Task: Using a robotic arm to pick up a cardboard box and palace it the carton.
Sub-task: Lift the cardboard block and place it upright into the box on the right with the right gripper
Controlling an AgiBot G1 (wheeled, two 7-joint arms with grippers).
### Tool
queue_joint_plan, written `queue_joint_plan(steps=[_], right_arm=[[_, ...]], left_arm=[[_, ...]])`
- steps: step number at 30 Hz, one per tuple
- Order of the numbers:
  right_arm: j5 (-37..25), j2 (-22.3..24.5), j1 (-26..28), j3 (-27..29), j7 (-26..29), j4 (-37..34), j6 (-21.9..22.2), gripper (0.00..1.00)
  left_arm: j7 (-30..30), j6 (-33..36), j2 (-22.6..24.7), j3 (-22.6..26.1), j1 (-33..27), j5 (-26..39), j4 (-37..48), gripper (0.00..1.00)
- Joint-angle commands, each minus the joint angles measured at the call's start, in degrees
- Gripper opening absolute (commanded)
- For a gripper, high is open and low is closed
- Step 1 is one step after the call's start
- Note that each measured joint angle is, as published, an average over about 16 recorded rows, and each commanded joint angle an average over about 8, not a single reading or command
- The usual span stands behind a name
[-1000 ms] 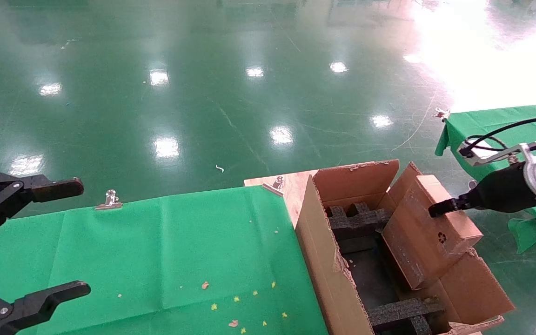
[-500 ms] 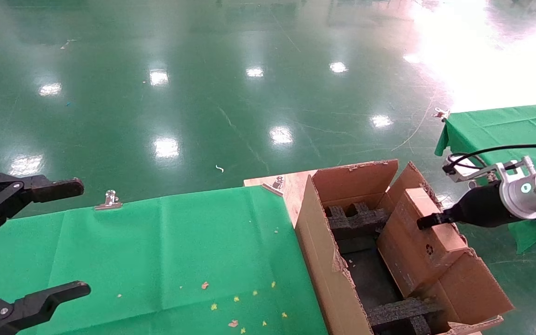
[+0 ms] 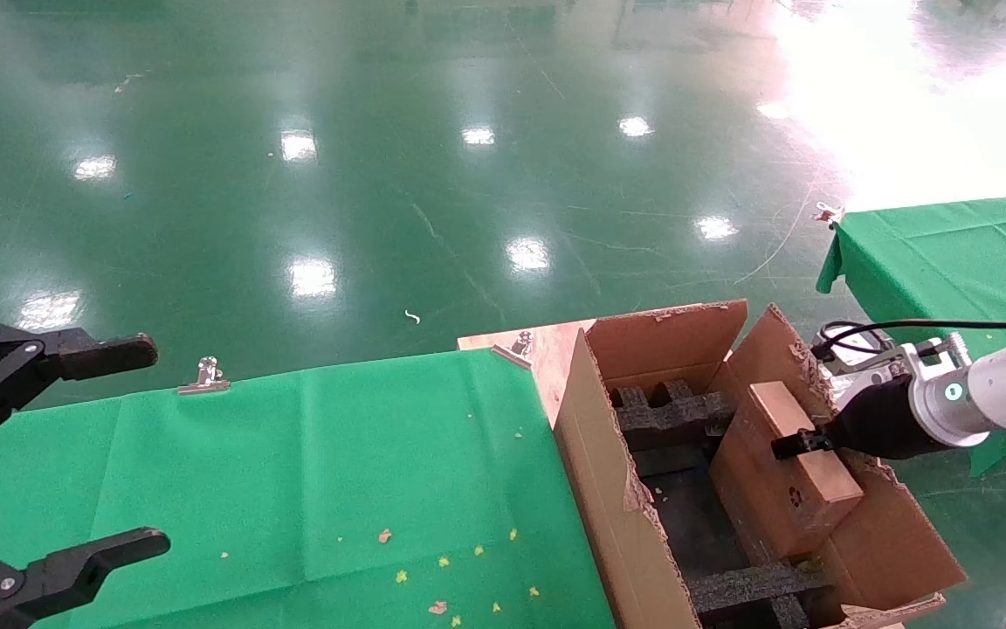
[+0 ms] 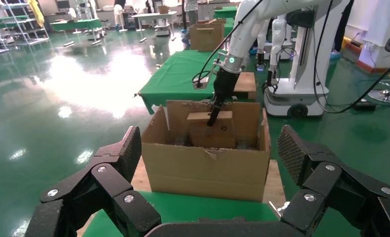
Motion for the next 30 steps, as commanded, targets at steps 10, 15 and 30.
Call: queue_joint_plan(steps=[10,15,30], right_arm=[[0.2,-0.5,-3.2,-0.5,1.4,1.7,3.1,0.00],[0.2,-0.9,-4.5,-0.7,1.5,1.9,3.7,0.00],[-0.4,-2.6,-6.4,-1.1,0.7,-1.0,5.1,0.00]], left_arm=[[0.0,0.0,0.0,0.0,0.0,0.0,0.0,1.00],[0.0,0.0,0.0,0.0,0.0,0.0,0.0,1.00],[0.0,0.0,0.0,0.0,0.0,0.0,0.0,1.00]])
